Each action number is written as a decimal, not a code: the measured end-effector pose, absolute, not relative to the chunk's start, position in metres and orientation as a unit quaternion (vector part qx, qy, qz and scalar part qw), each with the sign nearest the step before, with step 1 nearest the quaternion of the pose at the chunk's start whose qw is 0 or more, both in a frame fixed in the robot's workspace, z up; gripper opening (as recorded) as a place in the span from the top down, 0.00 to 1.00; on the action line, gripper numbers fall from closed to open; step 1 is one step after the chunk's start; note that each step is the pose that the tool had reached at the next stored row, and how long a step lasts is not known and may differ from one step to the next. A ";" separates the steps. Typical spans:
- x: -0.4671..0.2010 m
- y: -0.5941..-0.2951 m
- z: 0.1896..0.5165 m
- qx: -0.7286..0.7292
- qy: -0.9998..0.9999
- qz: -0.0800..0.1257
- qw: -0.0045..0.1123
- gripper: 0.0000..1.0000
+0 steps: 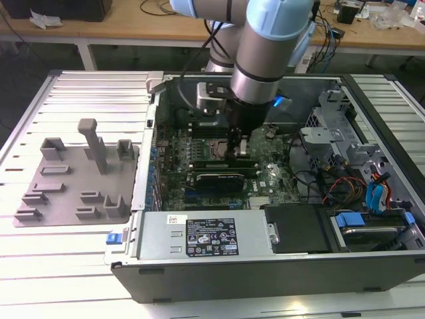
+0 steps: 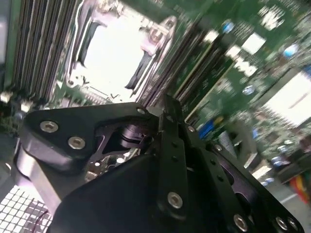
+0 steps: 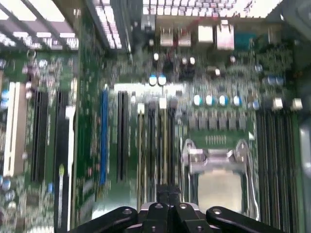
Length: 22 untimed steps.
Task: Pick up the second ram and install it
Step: 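Press down the second ram until it locks into place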
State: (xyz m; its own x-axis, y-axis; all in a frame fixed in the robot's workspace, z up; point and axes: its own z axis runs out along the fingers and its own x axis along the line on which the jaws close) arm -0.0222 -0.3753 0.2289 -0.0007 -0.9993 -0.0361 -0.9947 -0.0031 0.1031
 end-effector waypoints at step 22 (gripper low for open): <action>-0.060 -0.375 0.228 0.707 -0.705 -0.052 0.020 0.92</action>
